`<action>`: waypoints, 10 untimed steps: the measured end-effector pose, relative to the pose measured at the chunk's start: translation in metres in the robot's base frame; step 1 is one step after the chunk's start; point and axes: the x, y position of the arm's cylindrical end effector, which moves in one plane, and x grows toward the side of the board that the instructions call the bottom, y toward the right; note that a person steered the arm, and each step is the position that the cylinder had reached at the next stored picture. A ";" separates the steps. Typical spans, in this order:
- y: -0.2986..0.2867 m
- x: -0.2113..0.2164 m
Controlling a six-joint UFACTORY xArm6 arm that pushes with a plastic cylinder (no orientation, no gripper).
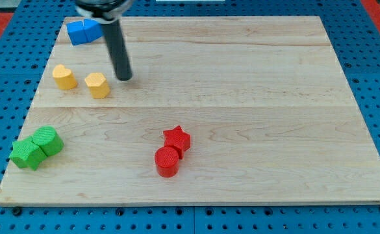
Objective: Push the blue blocks to the top center
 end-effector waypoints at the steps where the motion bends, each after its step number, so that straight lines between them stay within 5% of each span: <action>1: 0.016 -0.046; 3: -0.134 -0.056; 4: -0.197 -0.103; 6: -0.129 -0.143; 10: -0.102 -0.144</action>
